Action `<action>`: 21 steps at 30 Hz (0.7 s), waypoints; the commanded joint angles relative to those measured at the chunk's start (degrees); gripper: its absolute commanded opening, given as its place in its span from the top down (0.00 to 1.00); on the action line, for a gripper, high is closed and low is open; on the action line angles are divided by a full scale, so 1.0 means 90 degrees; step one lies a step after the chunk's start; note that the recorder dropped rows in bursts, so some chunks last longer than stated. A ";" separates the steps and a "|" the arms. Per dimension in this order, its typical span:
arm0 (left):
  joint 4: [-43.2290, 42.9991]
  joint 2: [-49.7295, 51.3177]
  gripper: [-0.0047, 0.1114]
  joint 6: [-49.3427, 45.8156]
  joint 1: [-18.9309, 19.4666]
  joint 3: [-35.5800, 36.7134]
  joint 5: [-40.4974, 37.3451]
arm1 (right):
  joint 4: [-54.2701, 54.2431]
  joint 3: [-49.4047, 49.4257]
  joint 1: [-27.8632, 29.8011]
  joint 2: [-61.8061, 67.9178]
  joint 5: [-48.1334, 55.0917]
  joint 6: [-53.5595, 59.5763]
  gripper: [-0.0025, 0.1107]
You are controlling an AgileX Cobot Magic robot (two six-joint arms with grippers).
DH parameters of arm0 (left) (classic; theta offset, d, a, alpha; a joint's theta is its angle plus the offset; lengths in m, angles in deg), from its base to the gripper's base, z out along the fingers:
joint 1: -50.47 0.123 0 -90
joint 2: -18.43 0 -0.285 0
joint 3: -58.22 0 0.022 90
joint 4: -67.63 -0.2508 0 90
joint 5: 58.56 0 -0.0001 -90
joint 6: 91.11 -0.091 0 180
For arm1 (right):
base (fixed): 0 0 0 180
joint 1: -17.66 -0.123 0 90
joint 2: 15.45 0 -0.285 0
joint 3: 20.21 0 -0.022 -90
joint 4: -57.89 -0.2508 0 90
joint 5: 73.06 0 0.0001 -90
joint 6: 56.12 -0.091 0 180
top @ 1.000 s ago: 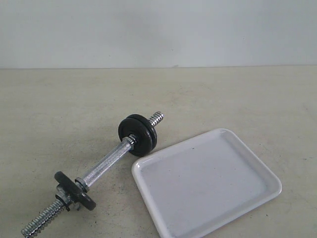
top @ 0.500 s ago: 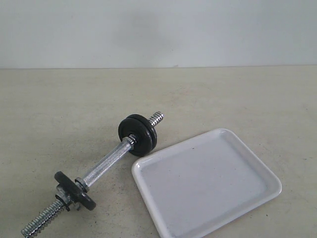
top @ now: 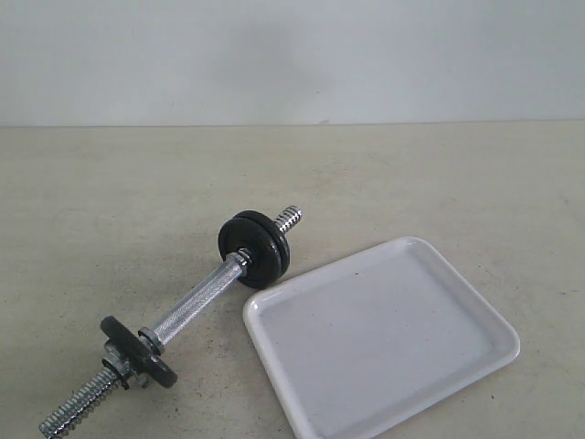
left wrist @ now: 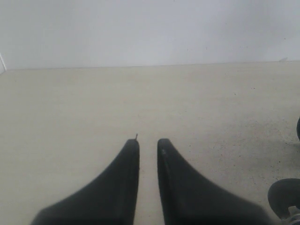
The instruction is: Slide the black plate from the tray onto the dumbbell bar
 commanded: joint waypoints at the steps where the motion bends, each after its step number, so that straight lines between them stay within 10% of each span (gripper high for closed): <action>1: 0.0074 -0.0023 0.84 -0.0030 -0.0058 0.0026 -0.0005 | -0.0006 -0.0004 0.0009 -0.0025 0.0017 -0.0038 0.98; 21: 0.0074 -0.0023 0.84 -0.0030 -0.0058 0.0026 -0.0005 | -0.0073 -0.0004 0.0375 -0.0025 0.0012 -0.0216 0.98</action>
